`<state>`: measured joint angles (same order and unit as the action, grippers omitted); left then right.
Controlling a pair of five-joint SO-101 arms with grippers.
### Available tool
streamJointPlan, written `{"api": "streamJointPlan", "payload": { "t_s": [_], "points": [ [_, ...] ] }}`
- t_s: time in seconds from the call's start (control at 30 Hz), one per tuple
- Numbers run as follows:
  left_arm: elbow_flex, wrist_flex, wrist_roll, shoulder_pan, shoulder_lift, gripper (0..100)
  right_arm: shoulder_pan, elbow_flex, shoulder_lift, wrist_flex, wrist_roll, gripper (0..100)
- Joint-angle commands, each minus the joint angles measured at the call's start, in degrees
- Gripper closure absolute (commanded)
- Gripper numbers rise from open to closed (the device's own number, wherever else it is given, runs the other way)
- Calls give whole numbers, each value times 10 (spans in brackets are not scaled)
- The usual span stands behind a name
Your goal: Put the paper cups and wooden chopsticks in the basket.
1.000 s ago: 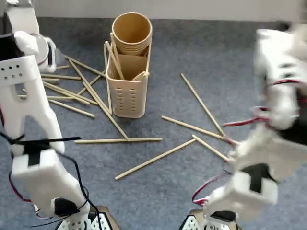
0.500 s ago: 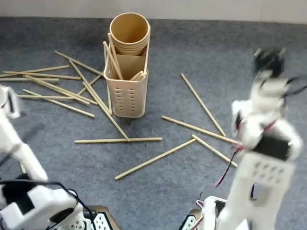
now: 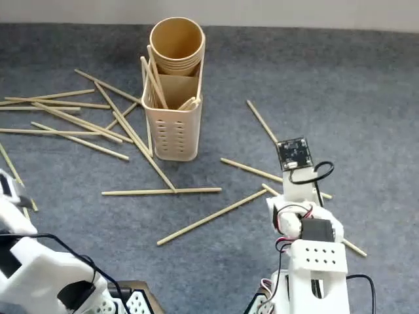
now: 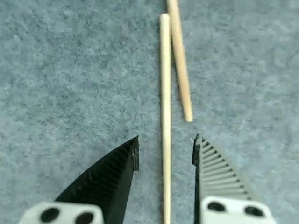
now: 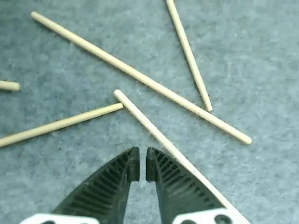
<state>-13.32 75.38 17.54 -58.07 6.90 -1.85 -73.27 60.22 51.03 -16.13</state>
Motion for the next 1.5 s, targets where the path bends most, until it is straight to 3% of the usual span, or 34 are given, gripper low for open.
{"api": "streamJointPlan", "payload": {
  "t_s": [0.0, 0.23, 0.37, 0.4, 0.63, 0.77, 0.93, 1.03, 1.13, 1.27, 1.37, 1.47],
  "points": [
    [-87, -104, 18, -15, -3, 789, -7, -7, 9, -9, 4, 946],
    [-165, -190, 19, -13, -2, 797, -7, -8, 9, -9, 4, 946],
    [-182, -218, 20, -14, -2, 960, -7, -8, 9, -9, 4, 946],
    [-182, -219, 22, -13, -2, 1000, -7, -8, 9, -9, 4, 946],
    [-162, -218, 40, 16, -12, 995, -7, -24, 9, -10, 4, 946],
    [-60, -145, 40, 51, -36, 995, -7, -24, 9, -10, 4, 946],
    [190, -18, -30, 134, -107, 995, -7, -41, 9, -42, 4, 946],
    [361, -12, -77, 214, -128, 995, -7, -63, 9, -67, 4, 946],
    [499, -56, -107, 328, -109, 995, -7, -67, 9, -74, 4, 946],
    [602, -185, -154, 478, -29, 995, -8, -68, 9, -74, 4, 946],
    [673, -264, -182, 547, 38, 995, -8, -68, 8, -74, 4, 946],
    [728, -257, -183, 599, 95, 995, -8, -68, 8, -74, 4, 946]
  ]
}}
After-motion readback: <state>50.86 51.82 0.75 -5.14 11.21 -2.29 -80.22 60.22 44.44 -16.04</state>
